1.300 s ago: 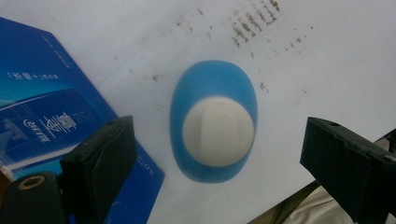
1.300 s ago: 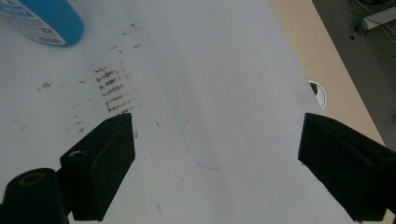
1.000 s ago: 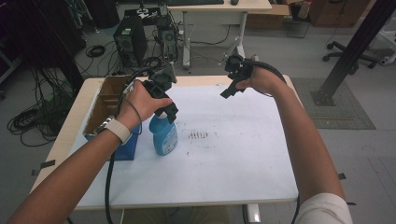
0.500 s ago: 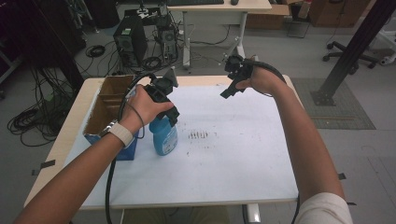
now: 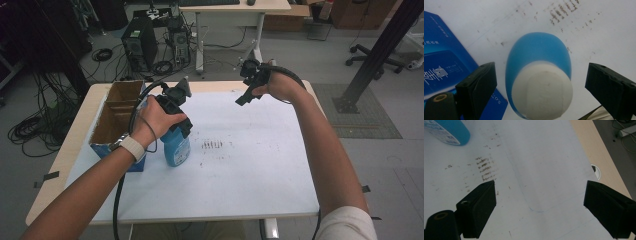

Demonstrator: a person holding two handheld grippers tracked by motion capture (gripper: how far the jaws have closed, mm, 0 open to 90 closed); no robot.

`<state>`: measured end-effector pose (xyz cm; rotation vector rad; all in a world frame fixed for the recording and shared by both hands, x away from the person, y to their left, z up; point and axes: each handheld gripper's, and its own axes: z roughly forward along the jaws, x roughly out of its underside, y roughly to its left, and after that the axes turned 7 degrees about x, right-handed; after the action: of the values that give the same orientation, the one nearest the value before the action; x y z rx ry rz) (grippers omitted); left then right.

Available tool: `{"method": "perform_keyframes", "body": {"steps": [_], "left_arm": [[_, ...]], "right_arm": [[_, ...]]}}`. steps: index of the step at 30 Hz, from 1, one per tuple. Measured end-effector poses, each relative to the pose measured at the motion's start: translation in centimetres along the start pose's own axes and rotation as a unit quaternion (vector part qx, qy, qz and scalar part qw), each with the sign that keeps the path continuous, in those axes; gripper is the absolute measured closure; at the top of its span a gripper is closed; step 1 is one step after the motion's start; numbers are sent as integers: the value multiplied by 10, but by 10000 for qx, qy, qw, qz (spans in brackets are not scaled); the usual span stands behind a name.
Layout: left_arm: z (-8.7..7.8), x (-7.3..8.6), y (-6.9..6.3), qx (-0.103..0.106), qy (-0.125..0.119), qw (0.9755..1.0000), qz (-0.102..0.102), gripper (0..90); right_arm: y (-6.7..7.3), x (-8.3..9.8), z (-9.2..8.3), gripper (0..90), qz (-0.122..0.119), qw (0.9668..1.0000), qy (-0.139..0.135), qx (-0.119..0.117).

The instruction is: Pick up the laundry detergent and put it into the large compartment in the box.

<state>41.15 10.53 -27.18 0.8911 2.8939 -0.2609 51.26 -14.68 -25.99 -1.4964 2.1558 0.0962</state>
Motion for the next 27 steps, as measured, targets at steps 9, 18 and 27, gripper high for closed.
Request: {"method": "perform_keyframes", "body": {"steps": [9,18,27], "left_arm": [[6,0,1,-14,-6,10000,-5,108],[12,1,3,40,-20,10000,-27,115],[15,0,3,62,6,10000,-6,167]], "right_arm": [[0,0,0,109,-3,10000,-14,-8],[0,-1,2,109,-8,10000,-9,-17],[1,-2,3,109,-14,10000,-10,-24]]}}
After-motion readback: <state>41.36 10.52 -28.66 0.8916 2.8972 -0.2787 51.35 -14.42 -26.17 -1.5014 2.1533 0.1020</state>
